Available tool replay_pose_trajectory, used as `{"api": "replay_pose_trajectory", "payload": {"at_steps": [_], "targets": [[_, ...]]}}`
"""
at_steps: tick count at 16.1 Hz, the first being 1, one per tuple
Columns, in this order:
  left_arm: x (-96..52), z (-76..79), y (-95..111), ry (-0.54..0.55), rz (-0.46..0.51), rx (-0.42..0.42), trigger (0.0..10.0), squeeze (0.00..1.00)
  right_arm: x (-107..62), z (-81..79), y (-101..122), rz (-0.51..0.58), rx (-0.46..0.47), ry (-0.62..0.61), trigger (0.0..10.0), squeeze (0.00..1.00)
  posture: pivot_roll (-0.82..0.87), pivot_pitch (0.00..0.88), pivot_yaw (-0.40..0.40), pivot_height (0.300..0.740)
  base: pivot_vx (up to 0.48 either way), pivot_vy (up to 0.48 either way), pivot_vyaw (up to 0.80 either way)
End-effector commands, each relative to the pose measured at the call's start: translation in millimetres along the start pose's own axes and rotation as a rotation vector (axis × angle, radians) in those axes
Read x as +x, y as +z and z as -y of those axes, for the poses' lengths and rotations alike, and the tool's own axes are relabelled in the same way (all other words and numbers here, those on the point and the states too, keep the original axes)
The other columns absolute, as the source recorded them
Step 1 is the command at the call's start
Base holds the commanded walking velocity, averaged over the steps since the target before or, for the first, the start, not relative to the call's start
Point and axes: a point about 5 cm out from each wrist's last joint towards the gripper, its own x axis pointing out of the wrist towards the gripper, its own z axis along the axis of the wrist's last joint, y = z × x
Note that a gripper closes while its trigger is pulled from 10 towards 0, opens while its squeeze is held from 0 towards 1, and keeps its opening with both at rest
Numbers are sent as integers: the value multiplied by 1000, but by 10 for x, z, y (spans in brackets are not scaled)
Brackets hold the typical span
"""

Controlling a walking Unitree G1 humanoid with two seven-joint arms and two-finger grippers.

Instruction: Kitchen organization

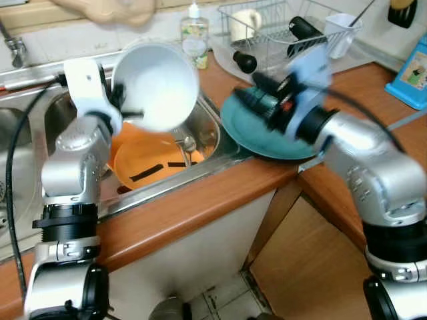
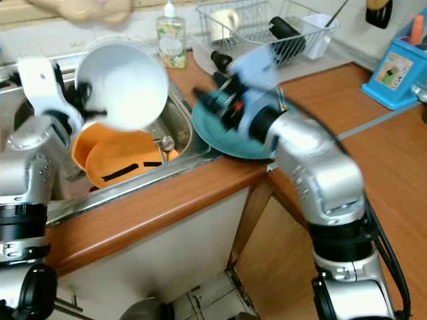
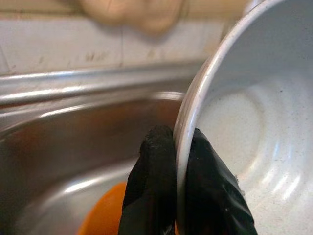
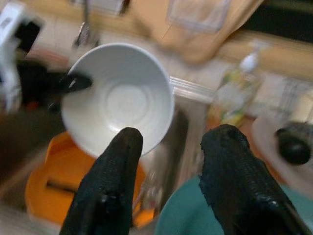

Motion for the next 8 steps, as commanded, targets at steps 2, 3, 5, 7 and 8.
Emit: {"api": "replay_pose_trajectory", "payload": {"at_steps": [2, 3, 5, 7, 8], "targets": [[82, -14, -144, 28, -45, 56, 196, 0, -10, -106, -69, -60, -41, 63, 10000, 1000, -52, 0, 17, 740, 0, 0, 0], [151, -16, -276, 32, -97, 86, 1373, 0, -8, -184, -118, -97, -64, 109, 10000, 1000, -57, 0, 17, 740, 0, 0, 0], [232, 47, -387, -3, -159, 139, 7098, 0, -13, -287, -212, -168, -91, 177, 10000, 1000, -61, 0, 18, 740, 0, 0, 0], [273, 125, -492, -61, -215, 165, 10000, 0, -14, -353, -281, -212, -85, 200, 10000, 1000, -63, 0, 19, 740, 0, 0, 0], [286, 126, -536, -52, -231, 174, 10000, 0, -16, -371, -302, -222, -87, 205, 10000, 1000, -64, 2, 21, 740, 0, 0, 0]]}}
